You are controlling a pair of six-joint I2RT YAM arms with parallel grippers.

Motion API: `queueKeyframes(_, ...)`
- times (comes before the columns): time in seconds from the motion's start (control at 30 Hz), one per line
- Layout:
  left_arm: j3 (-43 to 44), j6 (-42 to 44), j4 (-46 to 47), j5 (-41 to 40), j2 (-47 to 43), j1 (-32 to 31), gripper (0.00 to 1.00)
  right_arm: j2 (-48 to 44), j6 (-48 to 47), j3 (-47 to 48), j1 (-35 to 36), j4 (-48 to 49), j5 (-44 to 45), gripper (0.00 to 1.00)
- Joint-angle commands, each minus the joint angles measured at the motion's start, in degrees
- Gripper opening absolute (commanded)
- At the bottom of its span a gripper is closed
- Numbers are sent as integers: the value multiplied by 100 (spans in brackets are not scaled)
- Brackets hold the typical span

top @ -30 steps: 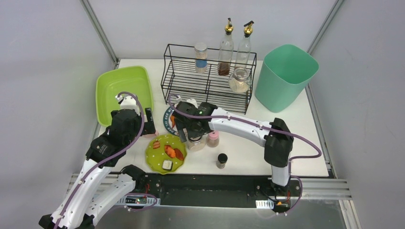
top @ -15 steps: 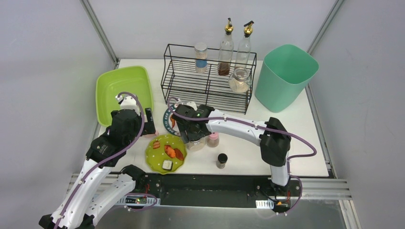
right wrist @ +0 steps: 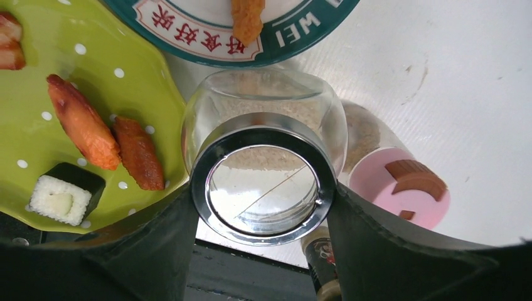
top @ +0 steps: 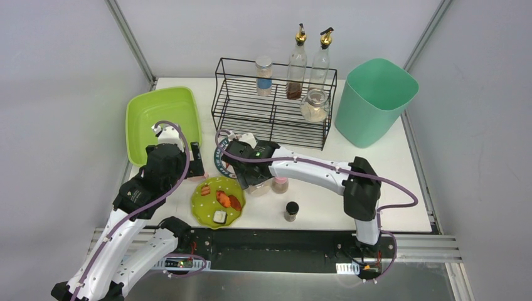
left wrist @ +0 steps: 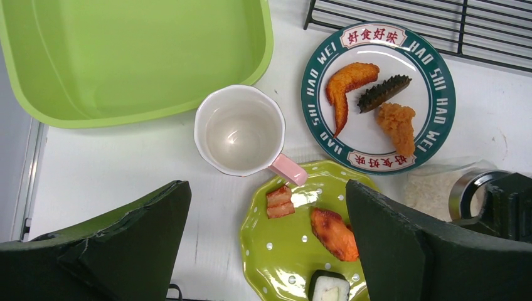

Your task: Clear the kitchen counter

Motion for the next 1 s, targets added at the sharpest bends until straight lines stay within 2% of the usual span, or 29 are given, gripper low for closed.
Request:
queueKeyframes(0.0, -14, -90, 99, -59, 33, 22, 99, -606, -272, 754, 72, -306, 645, 21)
queueKeyframes(0.13, -15, -90, 99, -58, 33, 22, 99, -740, -505, 1350, 24, -613, 977, 21)
queueKeyframes(0.33, -20, -94, 99, -58, 57, 22, 99, -567, -835, 2583, -209, -1060, 926, 20)
queueKeyframes(0.57, -14, -81, 99, -40, 97, 22, 99, 40, -1098, 4450, -981, -1536, 430, 20)
queueKeyframes(0.77, -14, -81, 99, -40, 113, 22, 99, 137, -1081, 4561, -1697, -1122, 226, 20)
queueKeyframes(0.97, -8, -72, 99, -18, 139, 22, 99, 239, -1211, 4402, -2043, -481, 274, 20)
